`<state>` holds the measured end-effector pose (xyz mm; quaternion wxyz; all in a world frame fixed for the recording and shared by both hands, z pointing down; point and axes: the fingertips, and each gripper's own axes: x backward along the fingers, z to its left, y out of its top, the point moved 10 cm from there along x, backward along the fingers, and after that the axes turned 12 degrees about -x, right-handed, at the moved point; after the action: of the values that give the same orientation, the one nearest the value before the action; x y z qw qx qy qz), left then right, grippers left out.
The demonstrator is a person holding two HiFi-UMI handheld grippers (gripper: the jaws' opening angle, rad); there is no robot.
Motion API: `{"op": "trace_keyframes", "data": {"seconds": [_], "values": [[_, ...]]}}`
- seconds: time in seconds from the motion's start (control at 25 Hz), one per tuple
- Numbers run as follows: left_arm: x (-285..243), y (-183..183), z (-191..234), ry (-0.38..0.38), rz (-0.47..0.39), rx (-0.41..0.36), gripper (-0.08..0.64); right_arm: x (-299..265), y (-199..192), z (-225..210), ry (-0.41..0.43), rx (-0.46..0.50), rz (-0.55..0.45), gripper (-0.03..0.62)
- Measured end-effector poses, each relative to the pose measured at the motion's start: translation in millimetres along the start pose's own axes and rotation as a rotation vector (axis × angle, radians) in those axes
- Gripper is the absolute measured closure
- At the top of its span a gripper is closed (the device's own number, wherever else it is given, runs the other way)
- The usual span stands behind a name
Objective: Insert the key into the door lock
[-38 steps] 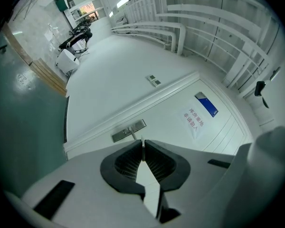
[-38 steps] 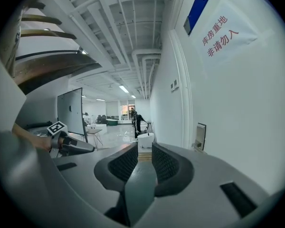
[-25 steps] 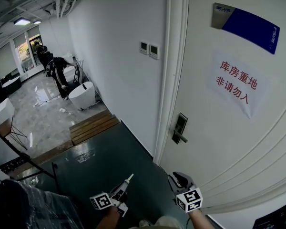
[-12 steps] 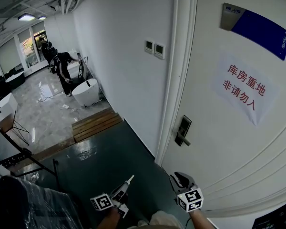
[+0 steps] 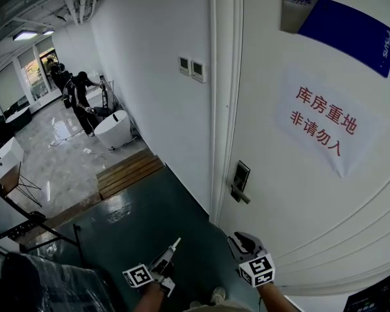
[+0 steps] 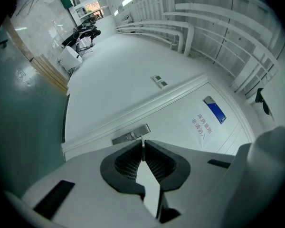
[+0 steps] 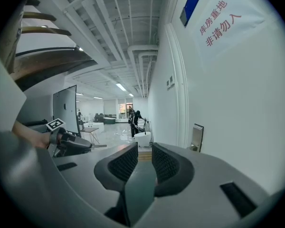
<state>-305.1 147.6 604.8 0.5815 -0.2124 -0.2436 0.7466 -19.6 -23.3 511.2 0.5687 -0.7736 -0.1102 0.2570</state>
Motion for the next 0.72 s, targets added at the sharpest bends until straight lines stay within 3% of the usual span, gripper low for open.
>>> {"op": "trace_keyframes", "data": {"seconds": [0.52, 0.72], "values": [[-67, -33, 3, -0.022, 0.084, 0.002, 0.528, 28, 1, -68, -0.084, -0.029, -0.055, 0.5], [-96, -33, -9, -0.071, 0.098, 0.0, 0.528, 36, 2, -79, -0.092, -0.03, -0.06, 0.5]]}}
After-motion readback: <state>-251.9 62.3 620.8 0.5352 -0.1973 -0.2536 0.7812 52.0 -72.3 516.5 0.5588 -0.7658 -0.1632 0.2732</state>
